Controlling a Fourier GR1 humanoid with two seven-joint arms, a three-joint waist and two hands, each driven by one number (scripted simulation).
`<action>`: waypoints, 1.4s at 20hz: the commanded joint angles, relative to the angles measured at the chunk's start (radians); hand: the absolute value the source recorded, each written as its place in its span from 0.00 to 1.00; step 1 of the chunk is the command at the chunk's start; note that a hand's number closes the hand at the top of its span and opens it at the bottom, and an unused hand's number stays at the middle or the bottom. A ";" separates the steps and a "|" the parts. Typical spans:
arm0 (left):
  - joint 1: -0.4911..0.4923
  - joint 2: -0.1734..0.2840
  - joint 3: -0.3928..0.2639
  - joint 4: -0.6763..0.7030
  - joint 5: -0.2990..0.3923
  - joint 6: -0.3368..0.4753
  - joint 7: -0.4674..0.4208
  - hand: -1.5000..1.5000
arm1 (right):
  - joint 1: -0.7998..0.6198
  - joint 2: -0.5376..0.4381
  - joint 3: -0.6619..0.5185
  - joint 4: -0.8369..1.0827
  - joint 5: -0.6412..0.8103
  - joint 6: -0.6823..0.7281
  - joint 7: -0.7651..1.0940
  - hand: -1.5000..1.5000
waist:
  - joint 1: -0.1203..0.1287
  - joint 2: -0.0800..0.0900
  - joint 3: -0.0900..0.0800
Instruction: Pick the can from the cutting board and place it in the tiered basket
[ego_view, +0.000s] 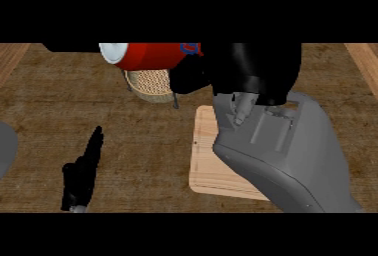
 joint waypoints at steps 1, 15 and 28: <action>0.013 -0.029 -0.022 0.042 -0.022 0.016 0.002 0.50 | -0.114 0.008 -0.128 0.206 -0.007 -0.013 0.051 1.00 | 0.006 0.010 -0.004; -0.018 -0.046 -0.014 0.027 -0.045 0.006 0.048 0.50 | -0.325 0.008 -0.118 0.781 -0.104 -0.263 -0.129 1.00 | 0.022 0.012 -0.003; -0.055 -0.040 0.011 0.041 -0.031 -0.043 0.070 0.50 | -0.278 0.008 -0.103 1.084 -0.265 -0.613 -0.278 1.00 | 0.050 0.021 -0.003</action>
